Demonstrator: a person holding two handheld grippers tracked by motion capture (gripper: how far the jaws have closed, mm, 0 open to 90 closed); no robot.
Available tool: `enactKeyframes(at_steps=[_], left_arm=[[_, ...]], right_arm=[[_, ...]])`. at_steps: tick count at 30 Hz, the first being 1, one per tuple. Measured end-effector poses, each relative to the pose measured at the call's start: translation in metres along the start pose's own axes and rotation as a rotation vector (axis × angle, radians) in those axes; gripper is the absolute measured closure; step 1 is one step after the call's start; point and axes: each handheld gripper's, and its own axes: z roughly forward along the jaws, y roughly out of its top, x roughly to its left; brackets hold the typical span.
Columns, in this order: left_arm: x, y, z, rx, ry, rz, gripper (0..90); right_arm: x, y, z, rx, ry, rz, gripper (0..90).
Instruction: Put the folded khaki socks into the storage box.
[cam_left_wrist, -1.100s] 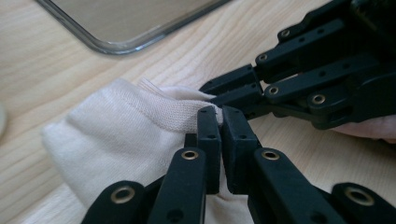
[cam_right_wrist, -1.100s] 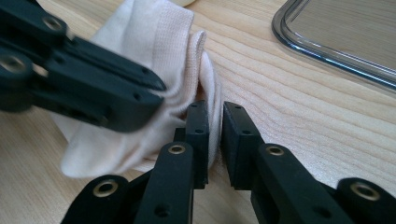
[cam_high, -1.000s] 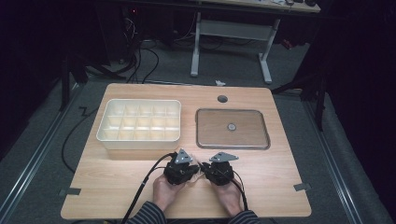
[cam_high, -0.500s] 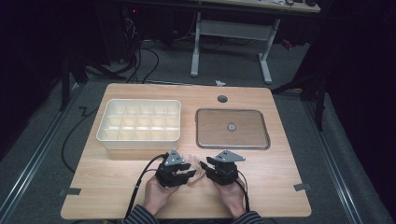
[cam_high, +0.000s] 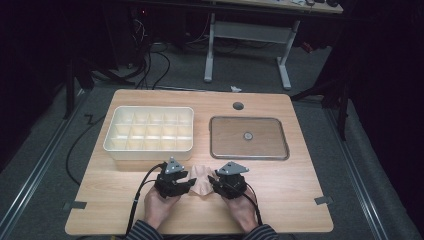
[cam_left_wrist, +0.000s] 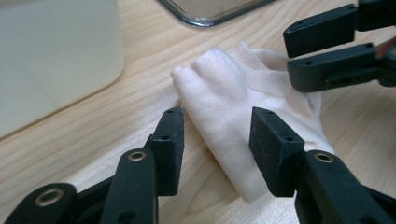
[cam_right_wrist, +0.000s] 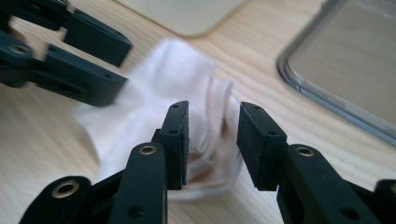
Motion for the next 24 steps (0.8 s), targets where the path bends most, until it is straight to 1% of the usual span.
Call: enactKeyframes(at_steps=[1,3,4,5,6,7,10,11,12,14,15,17,24], left_arm=[[0.004,0.0,0.0,0.02,0.015,0.071,55.4],[0.008,0.002,0.001,0.072,0.025,0.152,55.3],[0.007,0.002,0.003,0.083,0.028,0.166,55.4],[0.007,0.001,0.006,0.104,0.044,0.196,56.0],[0.007,0.001,0.006,0.104,0.044,0.196,56.3],[0.007,-0.001,0.008,0.118,0.063,0.212,56.4],[0.009,-0.002,0.009,0.118,0.06,0.194,56.8],[0.009,-0.002,0.009,0.122,0.069,0.196,57.0],[0.009,-0.002,0.009,0.125,0.077,0.199,57.0],[0.009,-0.002,0.008,0.129,0.08,0.196,57.1],[0.009,-0.002,0.008,0.132,0.081,0.19,57.0],[0.009,-0.003,0.008,0.128,0.082,0.183,57.1],[0.008,-0.003,0.007,0.134,0.084,0.166,58.2]], right_arm=[[-0.002,-0.003,0.001,0.006,-0.008,0.006,63.8],[-0.007,-0.008,0.002,0.012,-0.014,0.023,64.4],[-0.008,-0.01,0.002,0.014,-0.014,0.034,65.0],[-0.01,-0.012,0.003,0.019,-0.013,0.031,66.0],[-0.011,-0.012,0.003,0.019,-0.013,0.028,66.7],[-0.011,-0.012,0.004,0.02,-0.015,0.022,67.5],[-0.013,-0.013,0.005,0.016,-0.015,0.021,68.4],[-0.016,-0.014,0.007,0.023,-0.033,0.016,71.0],[-0.017,-0.015,0.009,0.047,-0.05,0.005,70.6],[-0.018,-0.017,0.01,0.041,-0.043,0.001,70.8],[-0.021,-0.018,0.009,0.04,-0.031,0.017,70.9],[-0.021,-0.019,0.008,0.038,-0.032,-0.001,71.0],[-0.021,-0.019,0.009,0.033,-0.028,0.005,70.9]])
